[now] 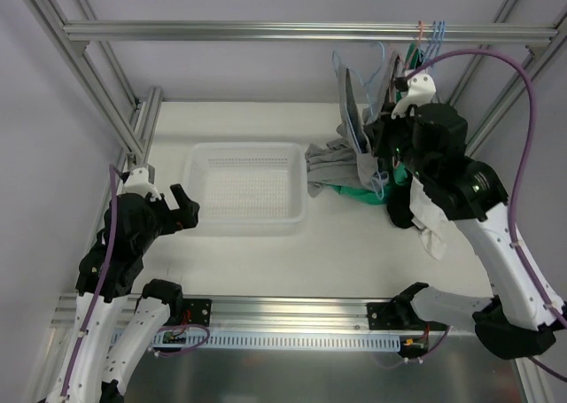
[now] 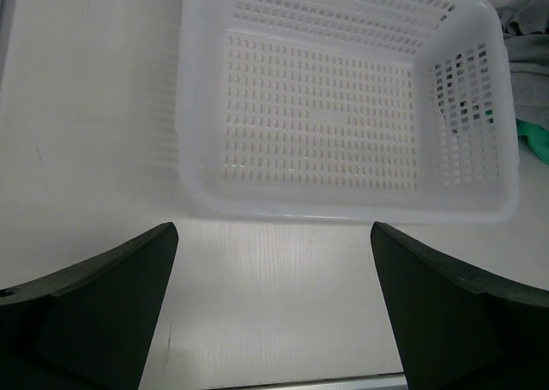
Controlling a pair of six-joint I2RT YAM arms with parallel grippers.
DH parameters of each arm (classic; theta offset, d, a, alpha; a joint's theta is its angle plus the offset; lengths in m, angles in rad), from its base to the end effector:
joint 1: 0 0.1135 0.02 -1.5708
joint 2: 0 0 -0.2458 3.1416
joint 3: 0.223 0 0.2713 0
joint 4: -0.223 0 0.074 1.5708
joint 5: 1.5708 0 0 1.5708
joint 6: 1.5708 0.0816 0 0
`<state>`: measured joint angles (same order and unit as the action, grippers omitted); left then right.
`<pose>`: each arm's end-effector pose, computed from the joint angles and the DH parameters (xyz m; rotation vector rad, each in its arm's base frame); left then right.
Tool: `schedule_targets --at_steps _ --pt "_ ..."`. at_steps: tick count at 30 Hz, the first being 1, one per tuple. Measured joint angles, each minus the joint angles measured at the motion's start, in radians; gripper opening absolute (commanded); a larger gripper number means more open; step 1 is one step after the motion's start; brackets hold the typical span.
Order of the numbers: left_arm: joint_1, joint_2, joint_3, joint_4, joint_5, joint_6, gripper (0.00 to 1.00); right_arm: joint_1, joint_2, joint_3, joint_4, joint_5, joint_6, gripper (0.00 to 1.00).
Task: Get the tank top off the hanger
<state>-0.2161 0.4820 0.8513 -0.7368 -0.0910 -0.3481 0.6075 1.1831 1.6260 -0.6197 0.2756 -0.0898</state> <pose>0.1698 -0.0297 0.3231 -0.1891 1.9382 -0.2869 0.2512 0.1476 0.4818 -0.4025 1.6957 0.1389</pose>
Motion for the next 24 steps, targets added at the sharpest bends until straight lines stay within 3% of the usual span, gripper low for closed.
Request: schedule_targets --at_steps 6,13,19,24 --pt "0.0 0.092 0.0 0.027 0.135 0.023 0.99 0.004 -0.246 -0.113 -0.076 -0.113 0.015 0.0" --pt "-0.035 0.236 0.081 0.096 0.456 -0.009 0.99 0.005 -0.497 -0.126 -0.192 -0.278 0.027 0.0" --pt "-0.322 0.369 0.271 0.356 0.574 -0.085 0.99 0.005 -0.636 -0.147 -0.275 -0.417 0.05 0.0" --pt "-0.612 0.576 0.478 0.483 0.441 -0.008 0.99 0.005 -0.681 -0.143 -0.34 -0.444 0.064 0.0"
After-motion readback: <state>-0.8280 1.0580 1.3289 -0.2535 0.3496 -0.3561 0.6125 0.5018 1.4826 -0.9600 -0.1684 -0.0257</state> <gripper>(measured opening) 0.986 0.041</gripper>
